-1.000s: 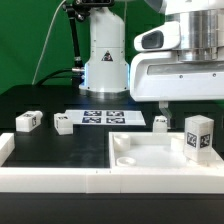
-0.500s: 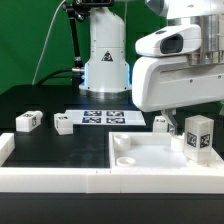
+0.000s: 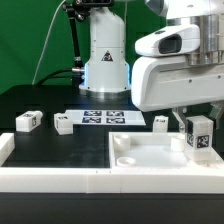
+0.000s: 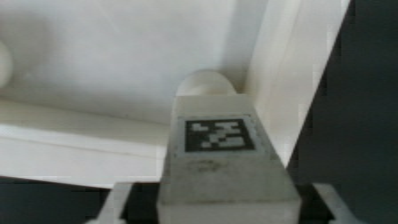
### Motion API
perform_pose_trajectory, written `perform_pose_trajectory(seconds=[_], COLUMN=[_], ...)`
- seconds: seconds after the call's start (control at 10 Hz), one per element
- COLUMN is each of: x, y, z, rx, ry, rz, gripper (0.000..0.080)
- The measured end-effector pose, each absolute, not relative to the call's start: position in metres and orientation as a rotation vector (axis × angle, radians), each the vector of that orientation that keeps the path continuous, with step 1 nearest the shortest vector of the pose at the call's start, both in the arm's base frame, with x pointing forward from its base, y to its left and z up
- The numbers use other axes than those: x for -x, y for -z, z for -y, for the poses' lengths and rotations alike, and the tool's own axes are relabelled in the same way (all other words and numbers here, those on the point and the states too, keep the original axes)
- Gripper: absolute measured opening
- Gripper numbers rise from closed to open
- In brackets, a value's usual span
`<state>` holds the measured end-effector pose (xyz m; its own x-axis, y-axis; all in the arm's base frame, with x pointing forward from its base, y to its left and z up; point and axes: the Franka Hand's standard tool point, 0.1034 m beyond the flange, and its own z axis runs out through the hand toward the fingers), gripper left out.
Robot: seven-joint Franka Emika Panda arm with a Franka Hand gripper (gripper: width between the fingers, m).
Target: Assemble one leg
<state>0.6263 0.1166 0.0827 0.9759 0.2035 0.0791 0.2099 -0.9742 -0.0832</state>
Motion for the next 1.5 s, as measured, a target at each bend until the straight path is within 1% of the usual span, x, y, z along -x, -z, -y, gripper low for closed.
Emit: perform_pose_trajectory(seconds=[0.2,0.3,0.7,1.0,1.3,1.5], x=[-0.6263,-0.6264,-0.6266,-0.6259,-0.6247,-0.6245], y=[-0.0822,-0.0821,-0.0813,-0.0804,-0.0805,-0.0805], z=[-0.1162,-0.1154,-0.1123,-0.1109,-0.11,-0.1101], rx=[3.041,3.042,2.938,2.727,2.56,2.534], ry=[0.114,0.105,0.068,0.042,0.0,-0.006], rz=[0.179,-0.045,-0.696,-1.302,-1.59,-1.629], gripper=[0.0289,0.0289,0.0291,0.0291,0.0291,0.0291])
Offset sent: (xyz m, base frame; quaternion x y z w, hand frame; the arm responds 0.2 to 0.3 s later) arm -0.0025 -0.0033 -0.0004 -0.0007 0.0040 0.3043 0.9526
